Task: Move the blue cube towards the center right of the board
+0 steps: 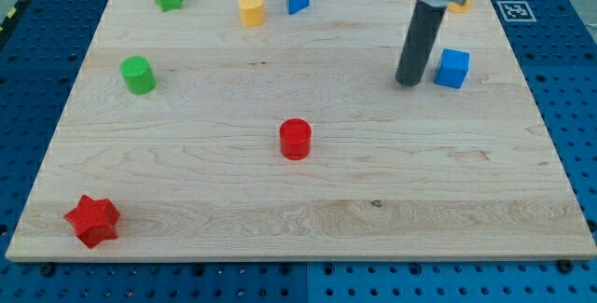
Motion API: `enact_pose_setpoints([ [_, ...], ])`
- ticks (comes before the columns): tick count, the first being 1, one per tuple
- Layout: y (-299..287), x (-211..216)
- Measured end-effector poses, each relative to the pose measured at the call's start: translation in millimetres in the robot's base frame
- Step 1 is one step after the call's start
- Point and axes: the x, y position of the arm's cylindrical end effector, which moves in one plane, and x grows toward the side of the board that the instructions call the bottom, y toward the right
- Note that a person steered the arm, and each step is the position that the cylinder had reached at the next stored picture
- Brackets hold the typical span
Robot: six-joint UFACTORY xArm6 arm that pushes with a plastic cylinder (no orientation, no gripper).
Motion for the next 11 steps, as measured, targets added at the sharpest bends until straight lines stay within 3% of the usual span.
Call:
enact_pose_setpoints([
  [4, 51, -11],
  [7, 68, 24],
  [11, 88, 28],
])
